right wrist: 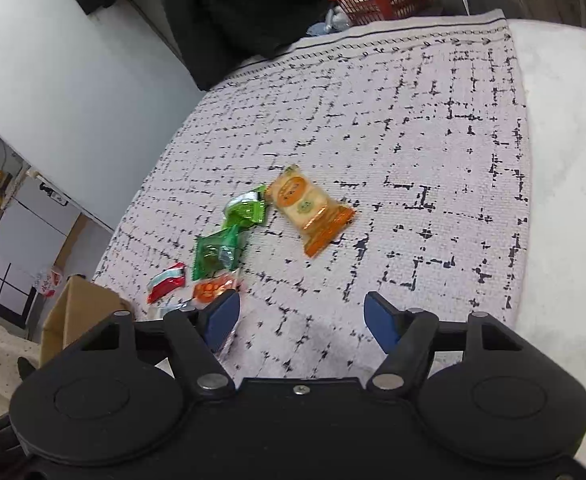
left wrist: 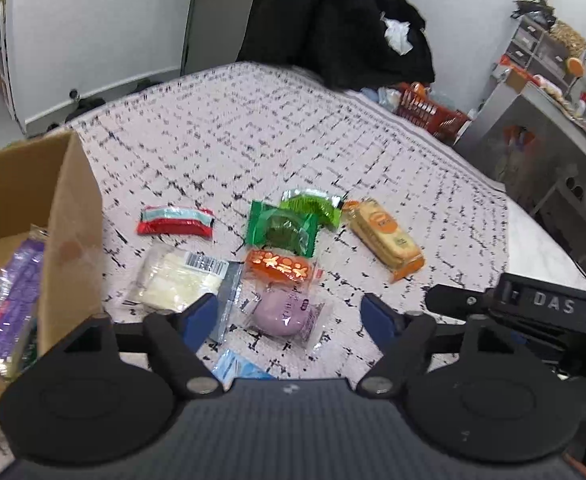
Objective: Organize snacks
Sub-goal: 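Grasp the purple round cake with the left gripper while the right grasps the orange-wrapped pastry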
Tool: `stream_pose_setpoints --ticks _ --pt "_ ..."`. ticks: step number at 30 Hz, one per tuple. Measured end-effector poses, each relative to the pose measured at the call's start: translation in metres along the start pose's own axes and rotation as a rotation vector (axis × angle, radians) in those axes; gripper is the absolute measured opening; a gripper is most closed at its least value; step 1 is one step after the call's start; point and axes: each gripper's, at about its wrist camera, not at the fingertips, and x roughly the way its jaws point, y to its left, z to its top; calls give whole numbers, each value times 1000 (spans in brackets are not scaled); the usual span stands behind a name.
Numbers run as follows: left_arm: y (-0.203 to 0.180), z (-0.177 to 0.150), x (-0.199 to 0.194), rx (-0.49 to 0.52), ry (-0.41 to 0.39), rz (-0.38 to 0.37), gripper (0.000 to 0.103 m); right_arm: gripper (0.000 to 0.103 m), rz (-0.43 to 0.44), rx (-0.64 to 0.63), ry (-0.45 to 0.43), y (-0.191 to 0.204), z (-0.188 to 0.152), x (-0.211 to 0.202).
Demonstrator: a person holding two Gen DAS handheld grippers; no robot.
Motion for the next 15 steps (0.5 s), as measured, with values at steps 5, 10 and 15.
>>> stream_pose_setpoints --ticks 5,10,15 --pt "3 1 27 -3 41 13 73 69 -17 -14 6 -2 5 13" --pt "6 0 47 -2 73 3 73 69 -28 -34 15 -4 11 25" --pt "5 -1 60 11 73 14 73 73 -37 -68 25 -2 15 35"
